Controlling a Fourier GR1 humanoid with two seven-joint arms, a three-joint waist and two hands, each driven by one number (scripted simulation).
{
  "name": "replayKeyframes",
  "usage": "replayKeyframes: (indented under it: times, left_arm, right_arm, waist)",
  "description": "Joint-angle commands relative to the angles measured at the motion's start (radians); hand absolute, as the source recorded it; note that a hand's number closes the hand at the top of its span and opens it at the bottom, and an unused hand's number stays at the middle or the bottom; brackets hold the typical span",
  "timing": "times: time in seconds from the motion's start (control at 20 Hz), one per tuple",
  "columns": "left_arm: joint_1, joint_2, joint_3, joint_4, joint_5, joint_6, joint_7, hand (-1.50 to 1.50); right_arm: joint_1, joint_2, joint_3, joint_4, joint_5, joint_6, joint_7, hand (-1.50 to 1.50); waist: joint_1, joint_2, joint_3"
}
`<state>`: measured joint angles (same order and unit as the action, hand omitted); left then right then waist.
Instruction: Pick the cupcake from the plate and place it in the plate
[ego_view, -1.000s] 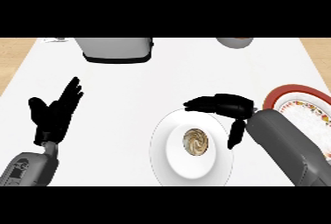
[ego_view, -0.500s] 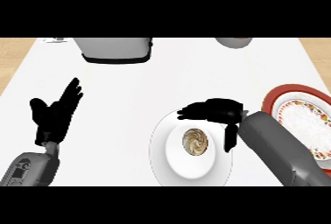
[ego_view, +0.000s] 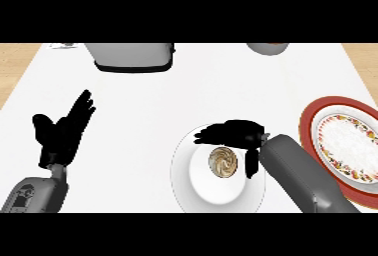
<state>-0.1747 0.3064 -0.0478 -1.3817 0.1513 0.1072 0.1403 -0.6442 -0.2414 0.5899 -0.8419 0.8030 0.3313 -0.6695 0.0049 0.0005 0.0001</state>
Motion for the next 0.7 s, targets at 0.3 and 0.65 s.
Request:
replayKeyframes:
  times: [0.3, 0.65]
  left_arm:
    - [0.019, -0.032, 0.036, -0.03, -0.03, -0.032, 0.018, 0.0]
    - [-0.006, -0.04, 0.063, 0.048, -0.052, -0.05, -0.039, 0.0]
  right_arm:
    - [-0.02, 0.082, -0.043, 0.104, 0.173, -0.03, -0.019, -1.5]
    - [-0.014, 0.061, -0.01, 0.048, 0.235, 0.016, -0.143, 1.5]
  waist:
    - [0.002, 0.001, 0.0]
    - [-0.002, 0.0, 0.0]
